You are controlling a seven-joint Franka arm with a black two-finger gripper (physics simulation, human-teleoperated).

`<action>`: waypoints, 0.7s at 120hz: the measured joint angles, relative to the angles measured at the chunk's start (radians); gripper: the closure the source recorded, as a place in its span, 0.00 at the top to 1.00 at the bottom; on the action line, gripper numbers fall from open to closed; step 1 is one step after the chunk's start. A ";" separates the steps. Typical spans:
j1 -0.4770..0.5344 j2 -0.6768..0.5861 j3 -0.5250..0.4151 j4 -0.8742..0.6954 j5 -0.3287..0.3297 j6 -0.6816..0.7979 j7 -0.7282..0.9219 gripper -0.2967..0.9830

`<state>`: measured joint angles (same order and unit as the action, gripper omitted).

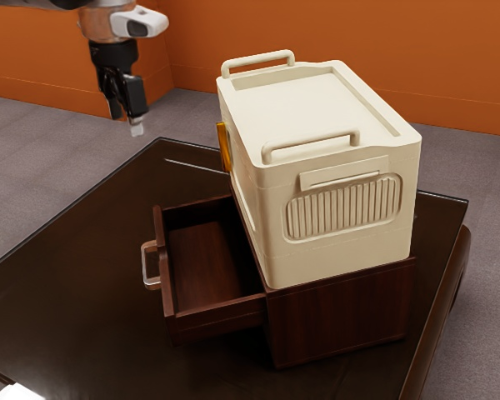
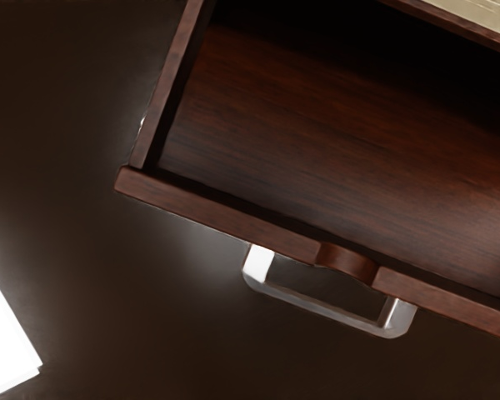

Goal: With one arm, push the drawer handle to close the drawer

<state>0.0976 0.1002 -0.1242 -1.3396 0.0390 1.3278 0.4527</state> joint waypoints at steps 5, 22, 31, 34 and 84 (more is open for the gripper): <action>0.000 0.000 0.000 0.000 0.000 -0.006 0.029 0.77; 0.025 -0.111 -0.027 0.061 0.011 -0.030 0.112 0.77; 0.060 -0.226 -0.108 -0.031 -0.018 -0.048 0.152 0.77; 0.039 -0.244 -0.128 -0.120 -0.032 -0.049 0.160 0.77; 0.204 -0.116 -0.225 -0.542 -0.019 0.194 0.250 0.33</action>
<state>0.3013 -0.0158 -0.3494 -1.8818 0.0200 1.5218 0.7029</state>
